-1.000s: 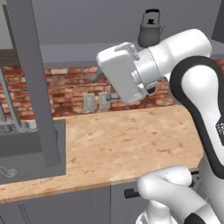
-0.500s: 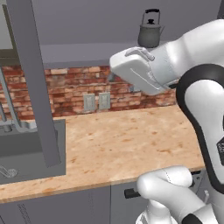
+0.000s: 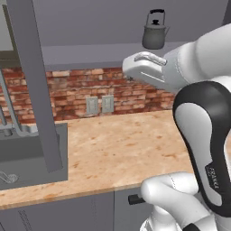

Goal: Open the cabinet, pick the kettle from the cabinet, and place it in the sink.

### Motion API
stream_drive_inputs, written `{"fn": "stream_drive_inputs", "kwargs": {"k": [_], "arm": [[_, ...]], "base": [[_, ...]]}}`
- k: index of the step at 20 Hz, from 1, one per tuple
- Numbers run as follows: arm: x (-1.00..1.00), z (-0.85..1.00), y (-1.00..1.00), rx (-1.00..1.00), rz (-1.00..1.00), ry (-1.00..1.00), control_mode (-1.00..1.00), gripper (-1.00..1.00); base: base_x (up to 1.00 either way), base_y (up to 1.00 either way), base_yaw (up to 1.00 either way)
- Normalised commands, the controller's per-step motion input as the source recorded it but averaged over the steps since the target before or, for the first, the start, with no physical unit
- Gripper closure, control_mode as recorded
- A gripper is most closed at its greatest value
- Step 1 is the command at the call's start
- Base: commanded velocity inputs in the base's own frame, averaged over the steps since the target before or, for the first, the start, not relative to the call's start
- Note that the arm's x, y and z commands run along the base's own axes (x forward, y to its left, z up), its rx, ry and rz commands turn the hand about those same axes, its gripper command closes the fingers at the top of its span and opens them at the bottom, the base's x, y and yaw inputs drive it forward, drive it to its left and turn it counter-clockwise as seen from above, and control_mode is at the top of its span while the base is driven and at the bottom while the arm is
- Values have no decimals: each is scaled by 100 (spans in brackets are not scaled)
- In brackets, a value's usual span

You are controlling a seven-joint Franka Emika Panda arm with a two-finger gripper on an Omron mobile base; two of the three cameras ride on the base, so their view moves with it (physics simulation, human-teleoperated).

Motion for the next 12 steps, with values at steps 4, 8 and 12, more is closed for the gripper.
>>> {"fn": "stream_drive_inputs", "kwargs": {"k": [4, 8, 12], "arm": [[6, 16, -47, 0, -20, -3, -100, -100], [2, 15, -47, 0, -16, -11, -100, -100], [5, 3, -41, 0, -8, -28, -100, -100]], "base": [[0, 0, 0], [0, 0, 0], [0, 0, 0]]}}
